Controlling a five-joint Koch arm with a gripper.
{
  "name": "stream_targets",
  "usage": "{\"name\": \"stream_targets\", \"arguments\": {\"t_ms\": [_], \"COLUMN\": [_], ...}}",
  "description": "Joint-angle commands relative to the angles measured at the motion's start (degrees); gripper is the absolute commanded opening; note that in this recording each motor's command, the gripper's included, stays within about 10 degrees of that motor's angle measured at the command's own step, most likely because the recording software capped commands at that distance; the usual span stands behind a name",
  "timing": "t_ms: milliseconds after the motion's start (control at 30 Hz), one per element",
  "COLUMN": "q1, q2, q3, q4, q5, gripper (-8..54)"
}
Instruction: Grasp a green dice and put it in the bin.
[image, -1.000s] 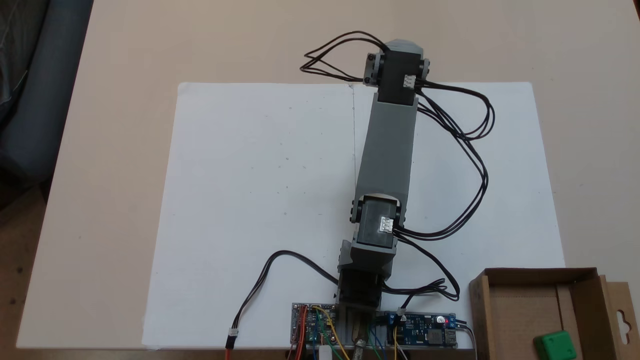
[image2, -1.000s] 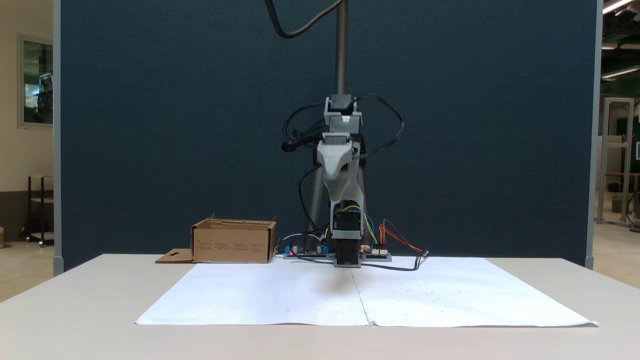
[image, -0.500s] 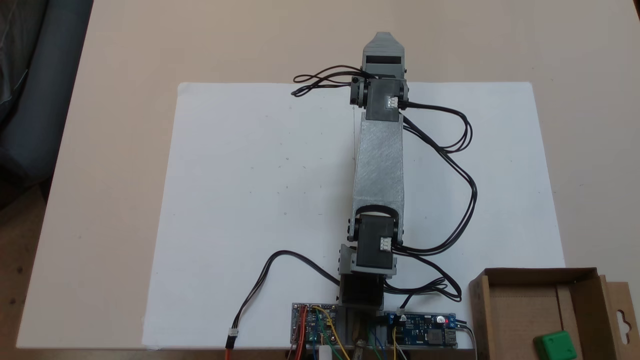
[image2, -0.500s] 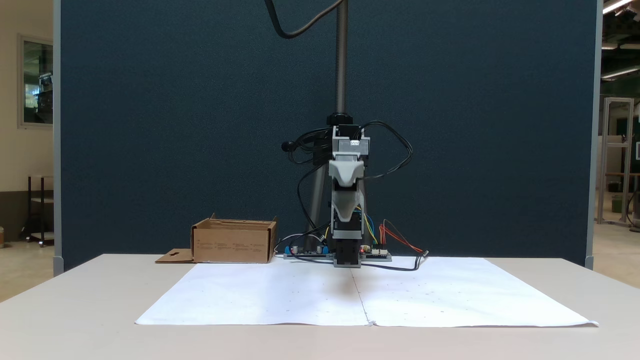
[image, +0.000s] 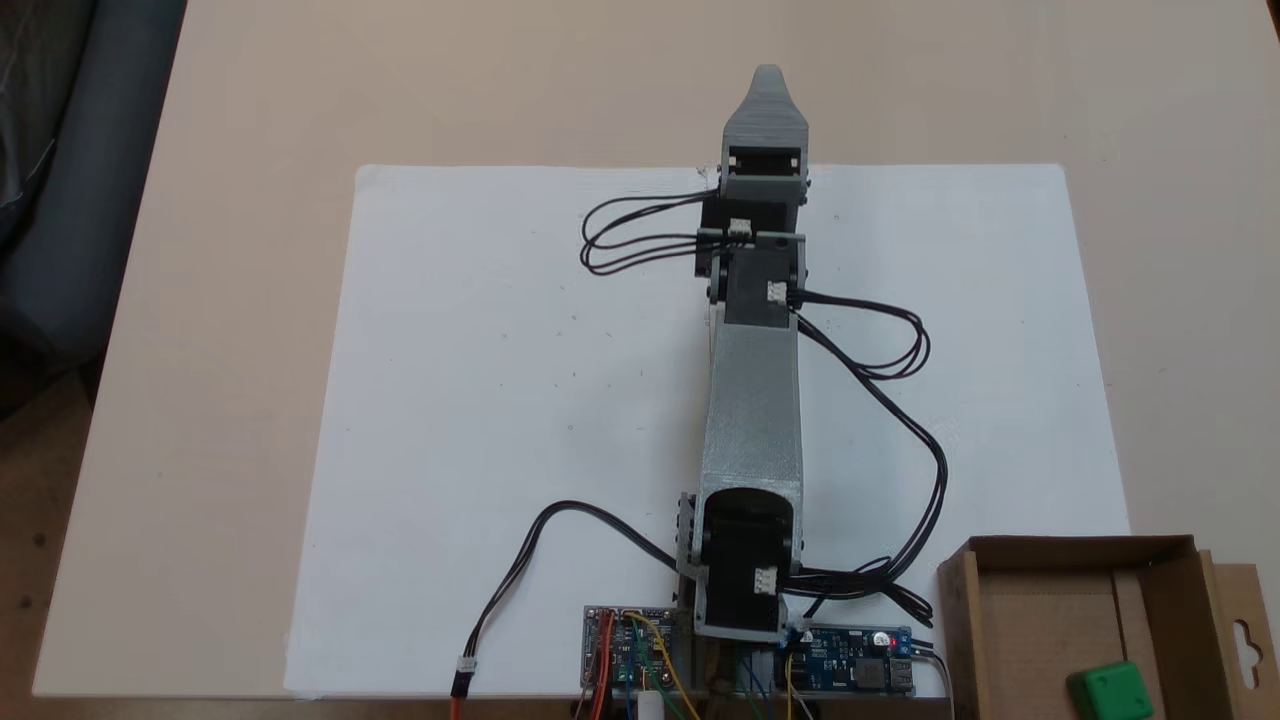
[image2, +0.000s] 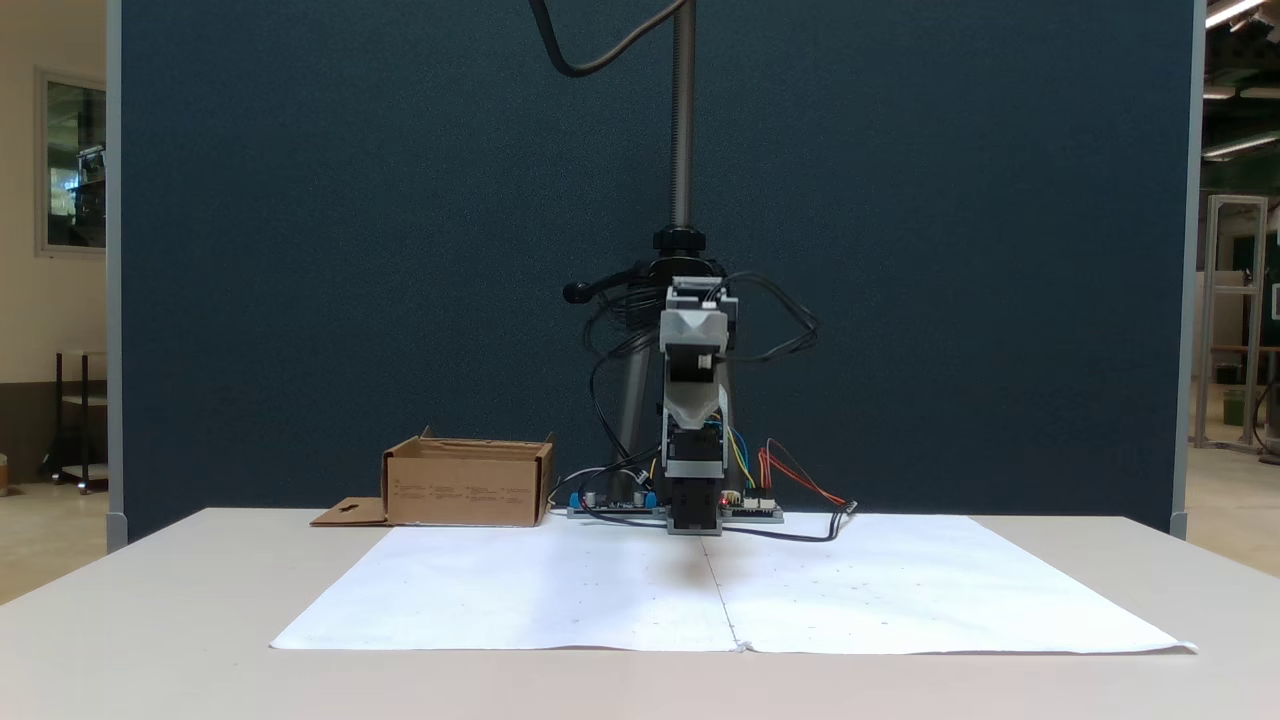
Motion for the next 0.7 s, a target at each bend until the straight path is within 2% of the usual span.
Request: {"name": "stream_targets", "arguments": {"t_ms": [0, 333, 667], "q1": [0.4, -0.5, -0.6], "q2": [2.9, 6.1, 8.3], "q3": [3.3, 29.9, 45.2], "q4": [-9.6, -29.0, -48.5], "q5": [-0.1, 0.0, 0.0], "gripper": [44.8, 43.2, 43.7]}}
